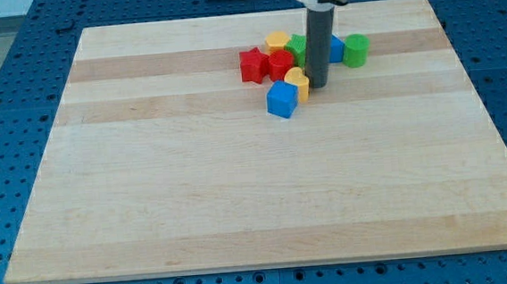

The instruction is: Push the blue cube along with yellow heart towards green star

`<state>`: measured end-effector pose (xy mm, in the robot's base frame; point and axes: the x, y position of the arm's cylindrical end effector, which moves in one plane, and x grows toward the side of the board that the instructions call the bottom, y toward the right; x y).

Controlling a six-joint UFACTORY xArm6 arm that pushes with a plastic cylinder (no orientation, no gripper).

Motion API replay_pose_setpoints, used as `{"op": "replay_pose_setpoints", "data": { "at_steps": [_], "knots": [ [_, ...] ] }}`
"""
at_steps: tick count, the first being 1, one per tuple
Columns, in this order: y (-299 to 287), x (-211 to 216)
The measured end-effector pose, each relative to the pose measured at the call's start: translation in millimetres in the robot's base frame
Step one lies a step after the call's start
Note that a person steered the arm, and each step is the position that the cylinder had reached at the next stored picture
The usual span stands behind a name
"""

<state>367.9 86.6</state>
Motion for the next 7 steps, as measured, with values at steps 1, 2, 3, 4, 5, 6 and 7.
{"op": "replay_pose_setpoints", "data": {
  "at_steps": [1, 2, 3, 4, 5, 6, 7],
  "knots": [
    [14.3, 11.7],
    [25.8, 25.0],
    [6.1, 39.4],
    [-10.9, 65.2],
    [-25.9, 89.5],
    [-58.0, 92.7],
    [-92.8, 92.7]
  ]
}}
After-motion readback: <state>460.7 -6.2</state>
